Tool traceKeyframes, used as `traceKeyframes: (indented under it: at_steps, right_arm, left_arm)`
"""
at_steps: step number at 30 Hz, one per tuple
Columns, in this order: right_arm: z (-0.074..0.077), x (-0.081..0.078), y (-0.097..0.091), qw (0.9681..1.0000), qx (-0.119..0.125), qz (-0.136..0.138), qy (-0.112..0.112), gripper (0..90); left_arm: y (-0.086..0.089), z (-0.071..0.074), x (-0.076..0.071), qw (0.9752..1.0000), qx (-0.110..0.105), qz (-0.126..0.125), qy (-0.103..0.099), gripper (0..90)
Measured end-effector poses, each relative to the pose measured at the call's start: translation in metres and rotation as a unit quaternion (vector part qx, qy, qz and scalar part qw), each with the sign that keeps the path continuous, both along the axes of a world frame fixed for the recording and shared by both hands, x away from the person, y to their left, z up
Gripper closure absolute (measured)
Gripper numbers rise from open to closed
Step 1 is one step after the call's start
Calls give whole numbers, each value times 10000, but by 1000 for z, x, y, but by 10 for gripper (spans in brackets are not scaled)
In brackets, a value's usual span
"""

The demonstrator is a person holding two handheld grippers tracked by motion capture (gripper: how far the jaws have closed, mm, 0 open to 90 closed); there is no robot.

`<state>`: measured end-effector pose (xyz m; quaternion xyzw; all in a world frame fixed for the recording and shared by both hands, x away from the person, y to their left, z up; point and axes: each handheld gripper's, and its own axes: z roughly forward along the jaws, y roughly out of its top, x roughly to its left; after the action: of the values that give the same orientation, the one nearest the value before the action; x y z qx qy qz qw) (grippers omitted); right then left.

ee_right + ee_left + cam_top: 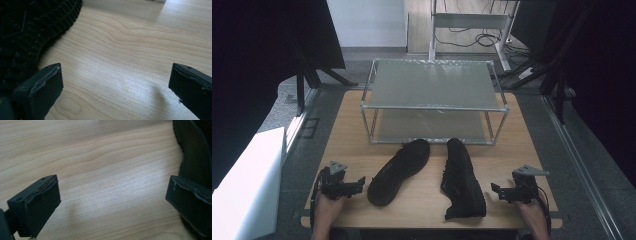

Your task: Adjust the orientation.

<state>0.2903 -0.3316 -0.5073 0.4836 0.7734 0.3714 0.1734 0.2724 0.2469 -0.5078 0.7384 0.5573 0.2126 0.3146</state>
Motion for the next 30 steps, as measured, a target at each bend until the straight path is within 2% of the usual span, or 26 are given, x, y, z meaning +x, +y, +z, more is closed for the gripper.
traceKeyframes:
  at_steps: [11,18,22,26,30]
  right_arm:
    - [1,0,1,10000,38,12,-30,0]
    - [2,0,3,10000,31,35,-56,0]
    - [2,0,2,10000,51,42,-70,0]
    - [2,0,2,9999,73,22,-85,0]
    - [2,-1,2,9999,90,25,-82,0]
  left_arm:
    - [-3,2,-1,9999,89,4,-55,0]
    - [-2,5,-2,9998,14,104,-174,1]
    - [-2,5,-1,9999,-2,102,-134,2]
    - [-3,5,0,9998,-116,103,-89,5]
    - [-5,4,1,10000,-12,62,-4,7]
